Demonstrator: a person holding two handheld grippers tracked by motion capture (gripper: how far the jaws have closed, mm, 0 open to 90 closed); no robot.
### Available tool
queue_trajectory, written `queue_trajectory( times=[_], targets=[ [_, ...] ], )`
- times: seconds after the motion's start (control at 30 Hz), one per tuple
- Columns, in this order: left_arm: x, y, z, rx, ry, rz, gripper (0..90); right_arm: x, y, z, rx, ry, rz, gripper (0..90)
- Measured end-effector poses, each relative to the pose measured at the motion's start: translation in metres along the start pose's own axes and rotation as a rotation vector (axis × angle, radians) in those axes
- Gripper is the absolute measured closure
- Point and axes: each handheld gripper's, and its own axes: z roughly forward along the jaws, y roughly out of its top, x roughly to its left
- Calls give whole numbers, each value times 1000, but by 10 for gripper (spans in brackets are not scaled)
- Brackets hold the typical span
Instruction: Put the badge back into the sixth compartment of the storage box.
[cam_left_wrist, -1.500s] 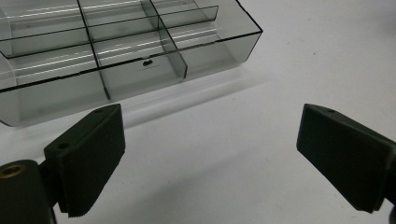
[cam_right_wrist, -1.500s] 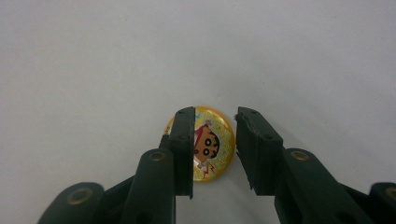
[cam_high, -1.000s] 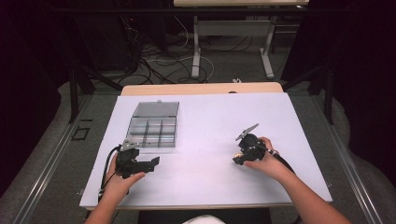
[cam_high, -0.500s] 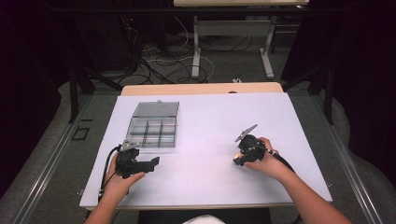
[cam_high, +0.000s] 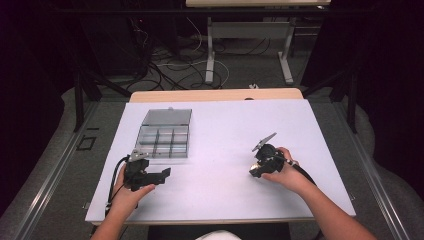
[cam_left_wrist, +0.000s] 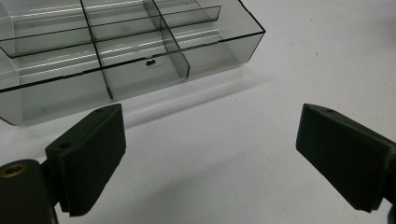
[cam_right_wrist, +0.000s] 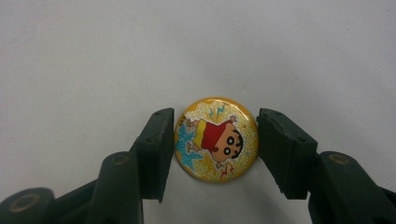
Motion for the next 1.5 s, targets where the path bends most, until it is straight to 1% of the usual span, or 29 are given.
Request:
queue_trajectory(
  times=[0.1, 0.13, 0.17, 0.2, 0.23, 0.37, 0.43, 0.47, 0.5, 0.53, 0.57, 0.67, 0.73, 0.8, 0.87, 0.9, 0.93, 0.97, 1.0, 1.03, 1.07, 1.1, 1.13, 1.17, 1.3, 1.37, 1.4, 1.47, 1.5],
  targets=[
    [0, 0, 0, 0, -1, 0, 86, 0, 0, 0, -2, -6, -3, 467],
    [0, 0, 0, 0, -1, 0, 86, 0, 1, -2, 20, -6, 0, 467],
    [0, 0, 0, 1, -1, 0, 86, 0, 1, -2, 23, -3, 3, 467],
    [0, 0, 0, 0, -1, -1, 86, 0, 1, -2, 13, -7, 6, 467],
    [0, 0, 0, 0, -1, -1, 86, -1, 1, -2, 5, 1, -4, 467],
    [0, 0, 0, -3, -1, -5, 86, -2, 2, -2, -5, 4, 11, 467],
    [0, 0, 0, 1, -1, 0, 86, -1, 2, -1, -15, 4, 24, 467],
    [0, 0, 0, 1, -1, 0, 86, 0, 2, -1, -17, 10, 23, 535],
    [0, 0, 0, 1, -1, 0, 86, -2, 3, -3, -21, 6, 0, 546],
    [0, 0, 0, 1, -1, 0, 86, -2, 3, -4, -16, 4, 2, 551],
    [0, 0, 1, 1, -1, 0, 86, -2, 4, -6, -9, 3, 15, 550],
    [0, 0, 1, 1, 0, 1, 85, -2, 4, -4, -10, 5, 11, 544],
    [0, 0, 1, 2, 0, 0, 86, 0, 4, -4, 4, 0, 33, 518],
    [0, 0, 1, 2, 1, 1, 86, -1, 5, -3, -14, -4, -10, 496],
    [0, 0, 1, 2, 1, 1, 86, 0, 5, -1, -29, -10, -24, 463],
    [0, 0, 1, 1, 0, 1, 86, 1, 5, -1, -27, -14, -27, 447],
    [0, 0, 0, 0, 0, 1, 86, 2, 5, -1, -3, -2, -29, 432],
    [0, 0, 0, 0, 0, 1, 86, 2, 5, -1, 5, -4, -41, 423],
    [0, 0, 1, -4, 0, -5, 86, 2, 4, 2, -12, -5, -58, 413],
    [0, 0, 1, -4, -1, -4, 86, 3, 4, 2, -1, -5, -75, 411],
    [0, 0, 0, -3, -1, -4, 86, 3, 4, 4, -4, -3, -90, 408],
    [0, 0, 0, -3, 0, -4, 86, 4, 4, 3, 3, -14, -98, 403],
    [0, 0, 0, -3, 0, -4, 86, 4, 3, 5, -3, 2, -114, 397],
    [0, 0, 0, -3, -1, -4, 86, 3, 3, 5, -7, 3, -133, 398],
    [0, 0, 1, -3, 0, -4, 86, 0, 3, 6, -12, 16, -147, 380],
    [0, 0, 1, -2, 1, -5, 86, -2, 2, 6, -6, 27, -129, 382],
    [0, 0, 1, 2, 1, 0, 86, -3, 2, 6, -8, 33, -130, 382],
    [-1, 0, 1, -2, -1, -5, 86, -3, 2, 6, -16, 35, -139, 384],
    [-1, 0, 1, 0, 0, -6, 86, -3, 2, 6, -18, 36, -133, 387]
  ],
)
